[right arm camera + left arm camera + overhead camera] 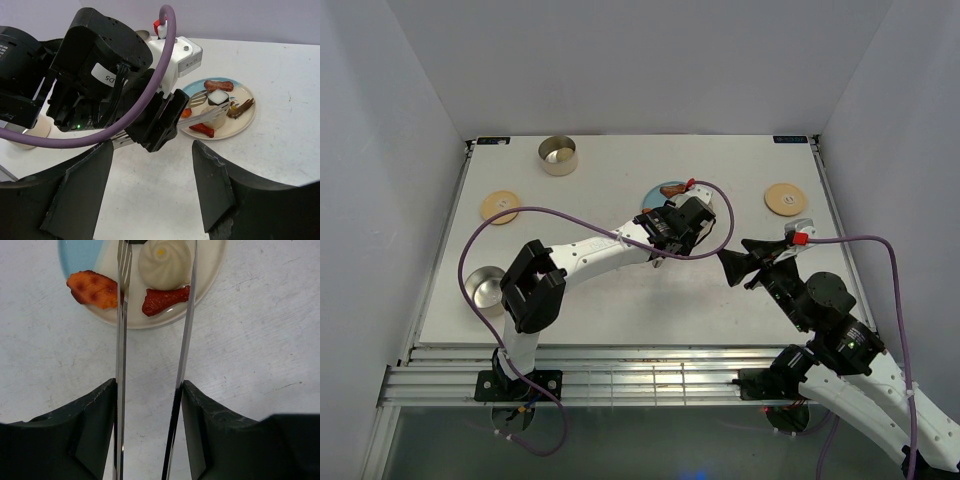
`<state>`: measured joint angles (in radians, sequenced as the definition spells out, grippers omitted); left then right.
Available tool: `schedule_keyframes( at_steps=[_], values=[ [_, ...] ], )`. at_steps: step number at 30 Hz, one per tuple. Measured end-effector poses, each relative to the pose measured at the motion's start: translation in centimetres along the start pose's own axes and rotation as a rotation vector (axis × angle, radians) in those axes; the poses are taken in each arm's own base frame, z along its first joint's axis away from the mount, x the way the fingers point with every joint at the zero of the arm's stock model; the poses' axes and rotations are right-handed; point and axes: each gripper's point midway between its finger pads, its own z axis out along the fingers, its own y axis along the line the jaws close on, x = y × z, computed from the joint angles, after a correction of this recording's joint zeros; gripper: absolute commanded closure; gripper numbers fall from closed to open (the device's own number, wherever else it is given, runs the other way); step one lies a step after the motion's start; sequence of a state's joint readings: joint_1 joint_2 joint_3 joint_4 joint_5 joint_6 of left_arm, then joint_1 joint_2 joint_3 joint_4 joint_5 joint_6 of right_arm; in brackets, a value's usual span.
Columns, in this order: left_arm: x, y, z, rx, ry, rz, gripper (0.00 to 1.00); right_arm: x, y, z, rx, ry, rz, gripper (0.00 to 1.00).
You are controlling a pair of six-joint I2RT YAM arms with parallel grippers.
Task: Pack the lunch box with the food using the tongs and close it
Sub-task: Pick up the fake food from the plate.
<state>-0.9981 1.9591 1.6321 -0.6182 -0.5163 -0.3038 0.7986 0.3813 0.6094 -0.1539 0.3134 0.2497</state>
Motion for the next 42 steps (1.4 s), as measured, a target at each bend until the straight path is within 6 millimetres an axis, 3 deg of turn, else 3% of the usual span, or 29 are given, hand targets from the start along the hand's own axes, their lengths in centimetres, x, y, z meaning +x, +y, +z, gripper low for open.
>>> schedule_keyframes(
  at_steps=[16,42],
  values=[
    [0.2,-0.4,0.7,-0.001,0.001,-0.007,0.37,-0.7,-0.5,-0.5,0.020,-0.036,0.008,0.30],
    [1.9,-0.5,2.4,-0.018,0.046,-0.019,0.41,-0.1,-0.7,-0.5,0.028,-0.022,0.004,0.30]
  ],
)
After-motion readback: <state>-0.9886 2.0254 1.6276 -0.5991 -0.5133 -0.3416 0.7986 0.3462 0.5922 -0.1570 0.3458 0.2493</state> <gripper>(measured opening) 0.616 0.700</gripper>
